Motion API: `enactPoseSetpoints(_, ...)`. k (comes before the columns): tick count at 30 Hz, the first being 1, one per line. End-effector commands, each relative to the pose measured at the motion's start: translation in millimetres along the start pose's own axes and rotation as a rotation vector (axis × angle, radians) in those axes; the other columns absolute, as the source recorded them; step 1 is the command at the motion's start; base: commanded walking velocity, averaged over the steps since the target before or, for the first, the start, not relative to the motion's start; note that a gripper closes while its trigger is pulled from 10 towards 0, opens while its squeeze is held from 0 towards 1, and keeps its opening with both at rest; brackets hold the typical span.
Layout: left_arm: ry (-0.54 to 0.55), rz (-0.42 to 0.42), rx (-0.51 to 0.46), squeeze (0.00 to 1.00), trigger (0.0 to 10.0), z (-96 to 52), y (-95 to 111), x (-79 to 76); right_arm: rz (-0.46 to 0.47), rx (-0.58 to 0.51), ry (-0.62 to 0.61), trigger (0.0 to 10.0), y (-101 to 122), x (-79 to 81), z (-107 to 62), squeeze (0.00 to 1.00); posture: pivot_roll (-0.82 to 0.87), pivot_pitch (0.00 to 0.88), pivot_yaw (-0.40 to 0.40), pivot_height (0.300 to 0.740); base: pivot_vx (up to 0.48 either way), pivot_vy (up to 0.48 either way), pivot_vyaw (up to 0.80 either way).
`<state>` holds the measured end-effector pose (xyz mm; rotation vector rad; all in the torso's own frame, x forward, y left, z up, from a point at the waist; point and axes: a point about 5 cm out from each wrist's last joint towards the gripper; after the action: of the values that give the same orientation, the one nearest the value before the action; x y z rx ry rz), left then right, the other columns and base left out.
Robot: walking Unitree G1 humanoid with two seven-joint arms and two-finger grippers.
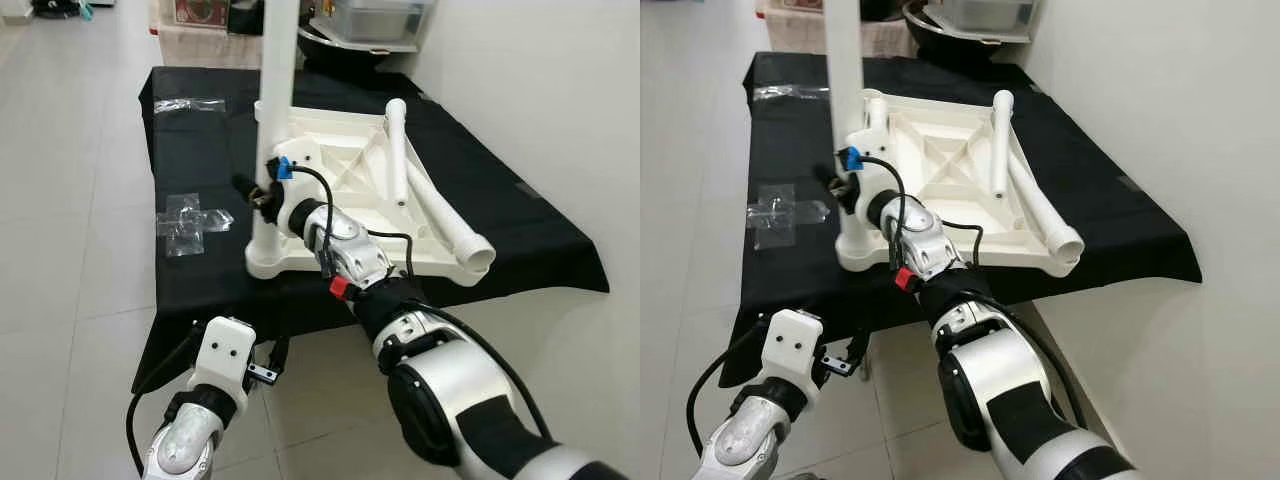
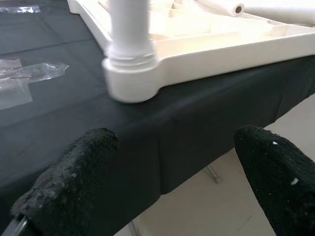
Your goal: Building children table
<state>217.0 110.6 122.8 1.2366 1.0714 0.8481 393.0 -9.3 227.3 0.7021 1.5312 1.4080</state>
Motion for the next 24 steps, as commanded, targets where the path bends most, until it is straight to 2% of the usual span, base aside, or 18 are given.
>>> enactPoseSetpoints(1,-0.005,-0.009,0.020,0.00,10.0,-0.3,-4,-1.8,0.000,0.139,-0.243,0.0,-22,-24.5,-8.9,0.00,0.13,0.104,-0.157,0.740,0.000,0.000,0.00)
enactPoseSetpoints(2,-0.003,-0.006,0.021,0.00,10.0,-0.2,-4,-1.5,0.063,0.206,-0.465,0.0,-30,-26.9,-18.3,0.00,0.13,0.104,-0.157,0.740,0.000,0.000,0.00)
enactPoseSetpoints(3,-0.002,-0.006,0.022,0.00,10.0,-0.2,-4,-1.4,0.076,0.213,-0.509,0.0,-30,-25.9,-20.4,0.00,0.13,0.104,-0.157,0.740,0.000,0.000,0.00)
enactPoseSetpoints(7,-0.001,-0.005,0.023,0.00,10.0,-0.2,-4,-1.3,0.093,0.215,-0.535,0.0,-29,-19.5,-20.3,0.00,0.13,0.104,-0.157,0.740,0.000,0.000,0.00)
enactPoseSetpoints(8,-0.001,-0.005,0.023,0.00,10.0,-0.5,-4,-1.3,0.123,0.216,-0.522,1.8,-28,-13.1,-19.0,0.00,0.14,0.105,-0.155,0.740,0.000,0.000,0.00)
enactPoseSetpoints(9,-0.001,-0.005,0.024,0.00,10.0,-0.7,-4,-1.2,0.147,0.217,-0.514,5.0,-28,-8.0,-18.1,0.00,0.14,0.105,-0.155,0.740,0.000,0.000,0.00)
enactPoseSetpoints(10,-0.001,-0.005,0.024,0.00,10.0,-0.9,-4,-1.2,0.175,0.189,-0.475,10.0,-25,-1.6,-15.6,0.00,0.14,0.105,-0.155,0.740,0.000,0.000,0.00)
enactPoseSetpoints(11,-0.001,-0.005,0.024,0.00,10.0,-1.0,-4,-1.1,0.190,0.169,-0.449,10.0,-22,1.9,-14.0,0.00,0.14,0.105,-0.155,0.740,0.000,0.000,0.00)
enactPoseSetpoints(12,-0.001,-0.006,0.025,0.00,10.0,-0.9,-5,-0.9,0.200,0.138,-0.408,10.0,-20,4.9,-12.7,1.00,0.13,0.106,-0.156,0.740,0.000,0.000,0.00)
enactPoseSetpoints(17,0.000,-0.008,0.027,0.00,10.0,-0.8,-5,-0.3,0.160,0.100,-0.443,10.0,-15,3.4,-16.4,1.00,0.13,0.107,-0.156,0.740,0.000,0.000,0.00)
enactPoseSetpoints(18,0.001,-0.008,0.027,0.00,10.0,-0.9,-5,-0.4,0.173,0.047,-0.387,10.0,-11,1.3,-15.6,0.00,0.14,0.106,-0.157,0.740,0.000,0.000,0.00)
enactPoseSetpoints(19,0.001,-0.008,0.027,0.00,10.0,-0.9,-5,-0.4,0.173,0.047,-0.387,10.0,-11,1.3,-15.6,0.00,0.14,0.106,-0.157,0.740,0.000,0.000,0.00)
enactPoseSetpoints(20,0.002,-0.008,0.027,0.00,10.0,-0.9,-5,-0.4,0.184,0.008,-0.341,10.0,-8,0.2,-15.0,0.00,0.14,0.106,-0.157,0.740,0.000,0.000,0.00)
enactPoseSetpoints(21,0.001,-0.008,0.026,0.00,10.0,-0.9,-5,-0.6,0.155,-0.035,-0.318,10.0,-6,-6.0,-15.4,0.00,0.14,0.106,-0.156,0.740,0.000,0.000,0.00)
enactPoseSetpoints(24,0.001,-0.011,0.025,0.00,10.0,-0.7,-5,-0.8,0.119,-0.128,-0.080,10.0,-12,-16.7,-15.9,0.00,0.13,0.103,-0.156,0.740,0.000,0.000,0.00)
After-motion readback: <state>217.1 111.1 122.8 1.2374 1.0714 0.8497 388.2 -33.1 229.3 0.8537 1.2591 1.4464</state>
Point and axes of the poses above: a point about 5 cm out from each wrist's last joint towards the gripper, its own z axis pointing out of the wrist towards the gripper, its own y axis along the axis of the wrist's last joint, x = y × z, and after that the axes turned 15 degrees about -z, right-handed
